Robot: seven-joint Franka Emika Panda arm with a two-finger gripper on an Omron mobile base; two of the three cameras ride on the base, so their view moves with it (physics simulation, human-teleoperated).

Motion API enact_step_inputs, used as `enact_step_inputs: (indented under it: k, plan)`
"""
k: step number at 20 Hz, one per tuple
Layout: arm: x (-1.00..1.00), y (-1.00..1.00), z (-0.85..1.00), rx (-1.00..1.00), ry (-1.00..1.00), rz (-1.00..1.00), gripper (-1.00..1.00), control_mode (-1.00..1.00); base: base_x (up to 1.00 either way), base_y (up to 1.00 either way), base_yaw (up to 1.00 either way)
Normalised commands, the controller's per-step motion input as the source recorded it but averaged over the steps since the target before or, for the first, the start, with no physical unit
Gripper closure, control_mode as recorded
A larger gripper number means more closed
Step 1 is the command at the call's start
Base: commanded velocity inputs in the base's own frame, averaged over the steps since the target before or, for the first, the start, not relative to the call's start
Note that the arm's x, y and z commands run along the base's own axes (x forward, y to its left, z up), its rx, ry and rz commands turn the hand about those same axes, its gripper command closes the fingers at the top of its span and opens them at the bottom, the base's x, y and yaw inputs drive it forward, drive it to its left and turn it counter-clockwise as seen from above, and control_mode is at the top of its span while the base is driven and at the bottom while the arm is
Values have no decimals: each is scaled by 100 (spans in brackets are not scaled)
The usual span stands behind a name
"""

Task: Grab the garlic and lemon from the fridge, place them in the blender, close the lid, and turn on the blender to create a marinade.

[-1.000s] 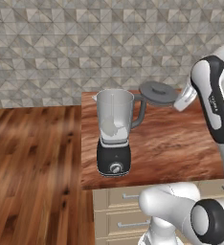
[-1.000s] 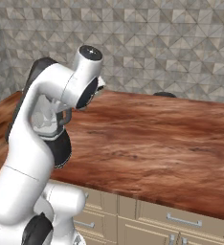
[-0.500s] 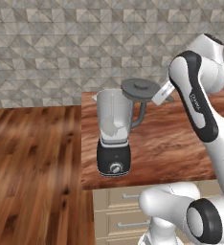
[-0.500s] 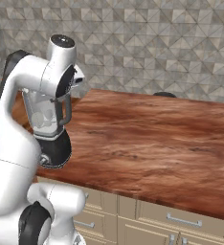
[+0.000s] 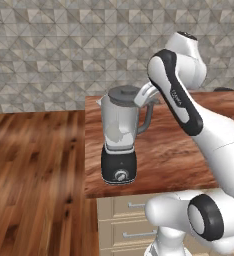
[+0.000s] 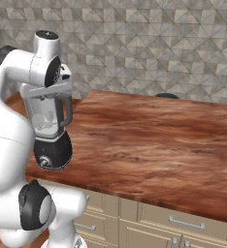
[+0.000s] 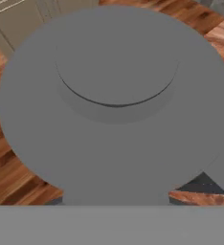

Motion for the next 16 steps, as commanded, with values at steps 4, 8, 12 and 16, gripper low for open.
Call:
enact_step_inputs:
  k: [4,8,12,16]
  plan:
    - [25,29,0,-1,4,-5,100,-100,0,0,0]
    - [17,15,0,0,3,-7,100,-100,0,0,0]
    - [14,5,-4,0,1,-8,100,-100,0,0,0]
    - [13,0,-12,-1,0,-8,100,-100,0,0,0]
